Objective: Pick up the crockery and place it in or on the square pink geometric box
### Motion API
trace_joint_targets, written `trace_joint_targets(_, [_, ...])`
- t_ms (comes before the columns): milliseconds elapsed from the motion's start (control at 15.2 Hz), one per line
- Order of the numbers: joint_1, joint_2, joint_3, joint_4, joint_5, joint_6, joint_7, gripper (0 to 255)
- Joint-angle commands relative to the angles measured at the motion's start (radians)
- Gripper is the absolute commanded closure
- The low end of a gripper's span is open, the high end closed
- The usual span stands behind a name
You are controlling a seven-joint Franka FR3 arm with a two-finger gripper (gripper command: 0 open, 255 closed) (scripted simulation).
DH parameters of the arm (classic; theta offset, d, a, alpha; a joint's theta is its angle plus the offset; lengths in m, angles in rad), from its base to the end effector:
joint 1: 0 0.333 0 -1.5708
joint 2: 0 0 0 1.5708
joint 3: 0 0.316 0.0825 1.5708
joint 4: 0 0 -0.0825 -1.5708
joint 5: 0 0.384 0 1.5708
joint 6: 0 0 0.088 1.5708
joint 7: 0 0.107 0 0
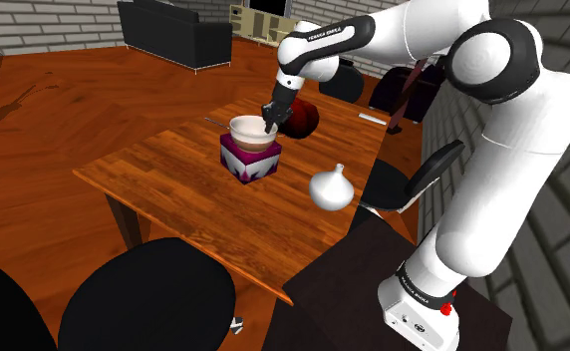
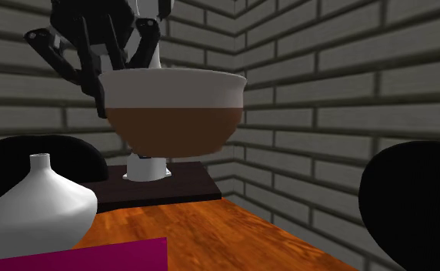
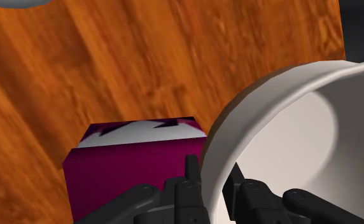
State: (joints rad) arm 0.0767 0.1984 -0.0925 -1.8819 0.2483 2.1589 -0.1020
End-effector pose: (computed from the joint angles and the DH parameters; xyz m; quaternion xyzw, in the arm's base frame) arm 0.6154 0.0027 0.4129 -0.9943 0.0205 -0.0455 0.0942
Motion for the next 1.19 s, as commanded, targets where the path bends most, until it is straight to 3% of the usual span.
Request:
trace_joint_targets(0, [-0.02,0.067,-0.01,0.098,0.007,-0.036,-0.025,255])
trace_joint_targets(396, [-0.09,0.283,-0.026,0.434,0.027,-0.173,-0.078,255])
trace_joint_targets(792, [-0.172,0.562,-0.024,0.904,0.039,-0.371,-0.09,255])
trace_joint_targets(1122, [-0.167,0.561,-0.023,0.835,0.043,-0.305,-0.105,255])
